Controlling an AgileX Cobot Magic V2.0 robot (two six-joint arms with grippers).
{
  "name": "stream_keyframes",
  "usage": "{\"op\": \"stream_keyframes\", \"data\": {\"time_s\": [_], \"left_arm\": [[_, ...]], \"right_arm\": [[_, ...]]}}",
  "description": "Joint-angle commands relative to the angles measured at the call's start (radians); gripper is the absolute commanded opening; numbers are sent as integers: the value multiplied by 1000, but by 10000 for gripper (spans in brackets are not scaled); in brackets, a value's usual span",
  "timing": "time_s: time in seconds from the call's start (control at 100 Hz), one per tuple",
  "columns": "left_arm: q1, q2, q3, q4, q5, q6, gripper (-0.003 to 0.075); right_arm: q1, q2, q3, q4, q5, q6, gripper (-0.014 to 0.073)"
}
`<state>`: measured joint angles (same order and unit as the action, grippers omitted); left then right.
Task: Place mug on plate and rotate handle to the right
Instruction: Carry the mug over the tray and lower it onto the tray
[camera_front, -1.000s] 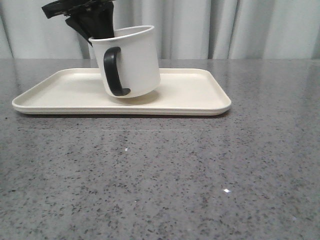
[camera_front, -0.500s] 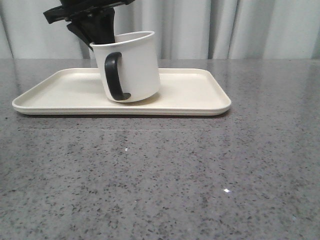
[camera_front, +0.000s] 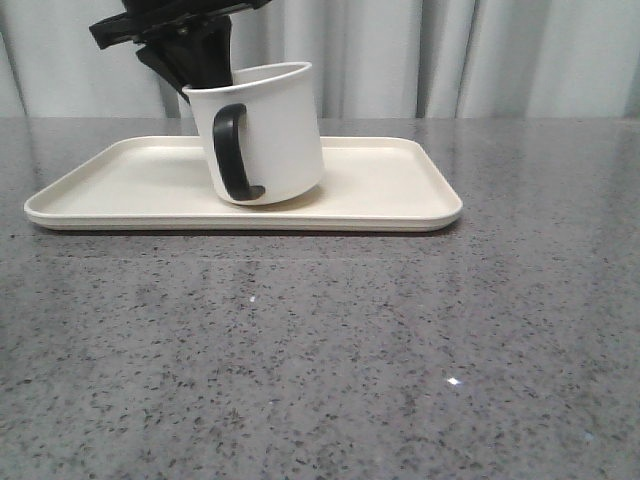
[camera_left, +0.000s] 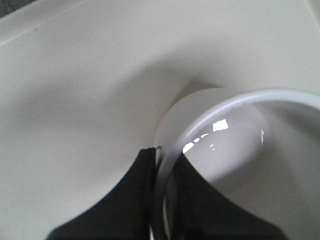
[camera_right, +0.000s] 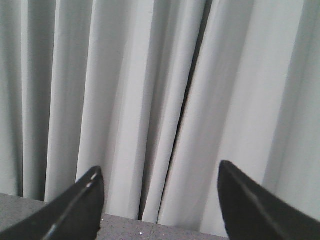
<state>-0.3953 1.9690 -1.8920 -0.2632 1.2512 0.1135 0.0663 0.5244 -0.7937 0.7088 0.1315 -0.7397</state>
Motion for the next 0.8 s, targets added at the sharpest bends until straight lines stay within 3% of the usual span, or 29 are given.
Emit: {"op": "stream_keyframes", "data": {"time_s": [0.0, 0.56, 0.79], "left_arm": [[-9, -44, -31, -28, 13, -7, -20], [-9, -44, -31, -28, 13, -7, -11], [-9, -44, -31, -28, 13, -10, 150]], "right_arm": [[0, 9, -34, -1, -59, -13, 490], [0, 9, -34, -1, -60, -13, 490], [0, 9, -34, -1, -65, -13, 490]]}}
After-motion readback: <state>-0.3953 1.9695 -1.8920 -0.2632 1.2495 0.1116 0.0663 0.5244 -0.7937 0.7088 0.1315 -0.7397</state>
